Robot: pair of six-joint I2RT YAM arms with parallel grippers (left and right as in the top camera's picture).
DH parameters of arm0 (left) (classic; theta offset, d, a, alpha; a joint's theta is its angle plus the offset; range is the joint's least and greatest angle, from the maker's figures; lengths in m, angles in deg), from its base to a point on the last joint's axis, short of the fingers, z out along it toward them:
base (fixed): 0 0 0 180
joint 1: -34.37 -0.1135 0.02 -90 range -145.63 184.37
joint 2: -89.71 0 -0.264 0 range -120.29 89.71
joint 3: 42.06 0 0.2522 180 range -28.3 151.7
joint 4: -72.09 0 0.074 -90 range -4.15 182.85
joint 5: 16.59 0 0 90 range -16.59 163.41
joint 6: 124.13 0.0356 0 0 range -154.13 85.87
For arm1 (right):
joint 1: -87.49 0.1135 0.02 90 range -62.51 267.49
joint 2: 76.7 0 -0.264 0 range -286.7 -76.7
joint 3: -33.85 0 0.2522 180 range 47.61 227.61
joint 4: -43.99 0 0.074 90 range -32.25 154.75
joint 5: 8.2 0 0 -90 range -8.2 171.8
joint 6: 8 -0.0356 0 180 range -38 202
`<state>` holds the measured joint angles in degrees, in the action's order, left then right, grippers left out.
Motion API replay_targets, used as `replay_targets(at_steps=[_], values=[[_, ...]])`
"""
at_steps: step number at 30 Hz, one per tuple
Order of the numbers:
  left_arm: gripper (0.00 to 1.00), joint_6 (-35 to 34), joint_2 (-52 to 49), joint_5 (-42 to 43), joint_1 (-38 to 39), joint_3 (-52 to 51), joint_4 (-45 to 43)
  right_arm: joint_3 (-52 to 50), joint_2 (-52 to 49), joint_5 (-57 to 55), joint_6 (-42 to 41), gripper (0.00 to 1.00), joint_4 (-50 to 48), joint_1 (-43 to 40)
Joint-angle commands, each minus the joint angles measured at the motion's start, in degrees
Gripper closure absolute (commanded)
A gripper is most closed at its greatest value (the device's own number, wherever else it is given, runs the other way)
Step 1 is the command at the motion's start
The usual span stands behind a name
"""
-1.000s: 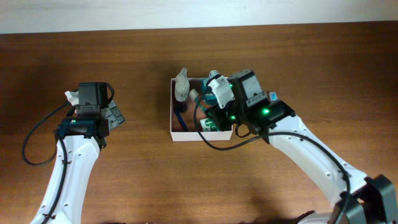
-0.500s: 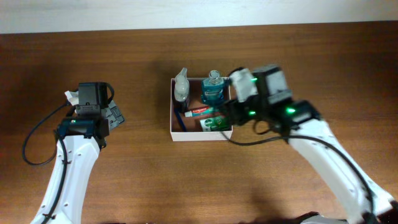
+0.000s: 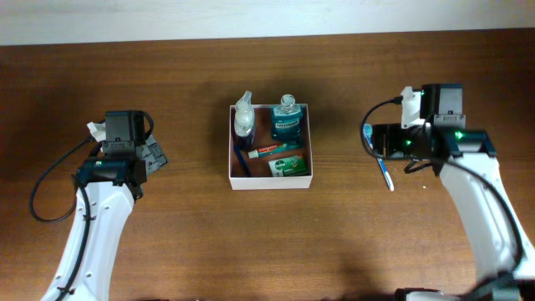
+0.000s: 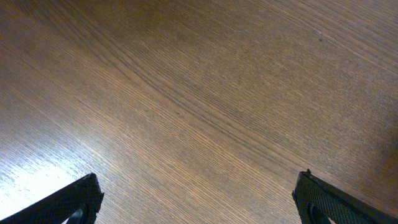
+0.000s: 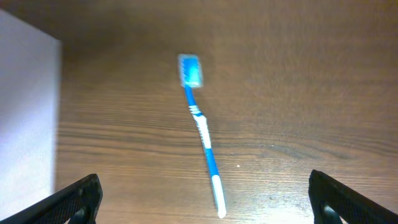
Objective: Pack container
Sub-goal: 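Move the right gripper to the blue toothbrush and grasp its handle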
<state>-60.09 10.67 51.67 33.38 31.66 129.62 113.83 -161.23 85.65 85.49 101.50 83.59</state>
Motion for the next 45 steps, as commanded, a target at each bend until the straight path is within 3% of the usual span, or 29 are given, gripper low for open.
replay_targets(at_steps=[1, 10, 35, 41, 45], values=[[0.01, 0.3, 0.9, -1.0, -0.2, 1.2, 0.0, 0.2, -6.8, -1.1, 0.2, 0.01, -1.2, -1.0], [0.0, 0.3, 0.9, -1.0, -0.2, 1.2, 0.0, 0.2, -20.1, -1.1, 0.8, 0.01, -5.2, -1.0], [0.01, 0.3, 1.0, -1.0, -0.2, 1.2, 0.0, -3.1, -26.8, -1.1, 0.8, 0.01, -12.6, -1.0], [0.01, 0.3, 1.0, -1.0, -0.2, 1.2, 0.0, -3.1, -26.8, 0.7, 0.8, 0.23, -12.5, -1.0], [0.01, 0.3, 0.9, -1.0, -0.2, 1.2, 0.0, -3.1, -26.8, 1.7, 0.8, 0.53, -12.2, -1.0]])
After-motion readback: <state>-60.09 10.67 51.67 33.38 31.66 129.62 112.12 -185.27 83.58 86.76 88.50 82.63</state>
